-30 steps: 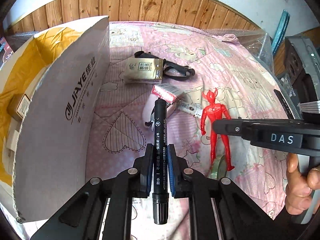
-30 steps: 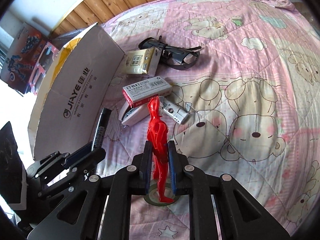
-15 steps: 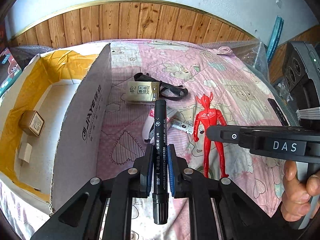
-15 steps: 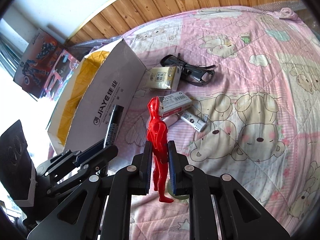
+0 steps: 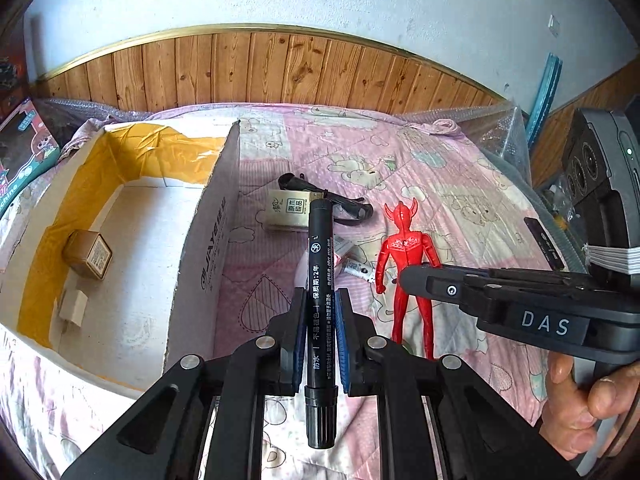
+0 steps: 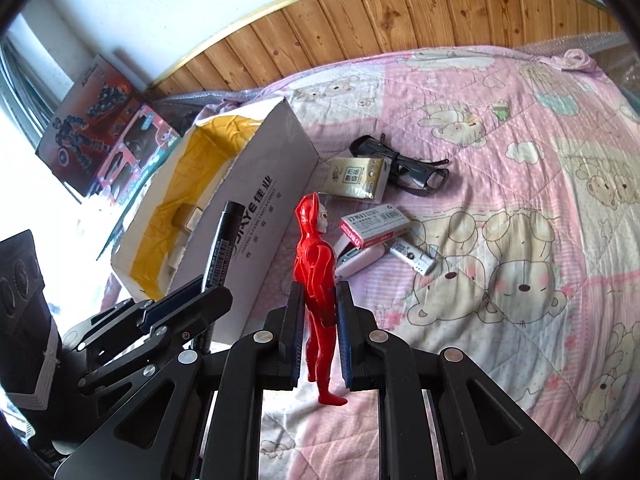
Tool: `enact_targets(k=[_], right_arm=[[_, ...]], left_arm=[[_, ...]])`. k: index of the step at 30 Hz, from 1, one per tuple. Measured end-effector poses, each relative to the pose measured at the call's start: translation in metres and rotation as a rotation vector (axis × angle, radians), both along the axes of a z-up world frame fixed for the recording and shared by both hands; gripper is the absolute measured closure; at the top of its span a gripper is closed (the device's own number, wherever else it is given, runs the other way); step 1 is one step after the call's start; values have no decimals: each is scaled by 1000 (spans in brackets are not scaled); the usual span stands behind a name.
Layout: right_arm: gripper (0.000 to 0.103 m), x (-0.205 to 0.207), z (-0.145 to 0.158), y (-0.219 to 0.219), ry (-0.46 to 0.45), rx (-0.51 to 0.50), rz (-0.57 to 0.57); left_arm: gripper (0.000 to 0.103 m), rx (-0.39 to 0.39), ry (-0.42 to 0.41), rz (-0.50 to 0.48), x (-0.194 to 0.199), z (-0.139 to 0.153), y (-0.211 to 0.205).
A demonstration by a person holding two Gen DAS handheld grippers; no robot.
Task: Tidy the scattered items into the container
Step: 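Carry the red figure in the right tool and marker in the left tool over the box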
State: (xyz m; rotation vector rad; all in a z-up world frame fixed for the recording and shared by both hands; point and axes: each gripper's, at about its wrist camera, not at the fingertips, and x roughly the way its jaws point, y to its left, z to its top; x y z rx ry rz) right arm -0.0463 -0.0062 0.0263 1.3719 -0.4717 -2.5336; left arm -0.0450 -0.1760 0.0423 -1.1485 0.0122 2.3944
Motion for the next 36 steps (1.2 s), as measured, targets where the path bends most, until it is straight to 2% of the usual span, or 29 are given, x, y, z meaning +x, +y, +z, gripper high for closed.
enact_targets(k=[21, 36], right_arm=[[87, 8, 53, -49, 146, 16, 30], [87, 7, 76, -87, 193, 24, 76]], left_arm=[[89, 115, 54, 64, -2, 46, -46], [89, 186, 67, 164, -21, 68, -94]])
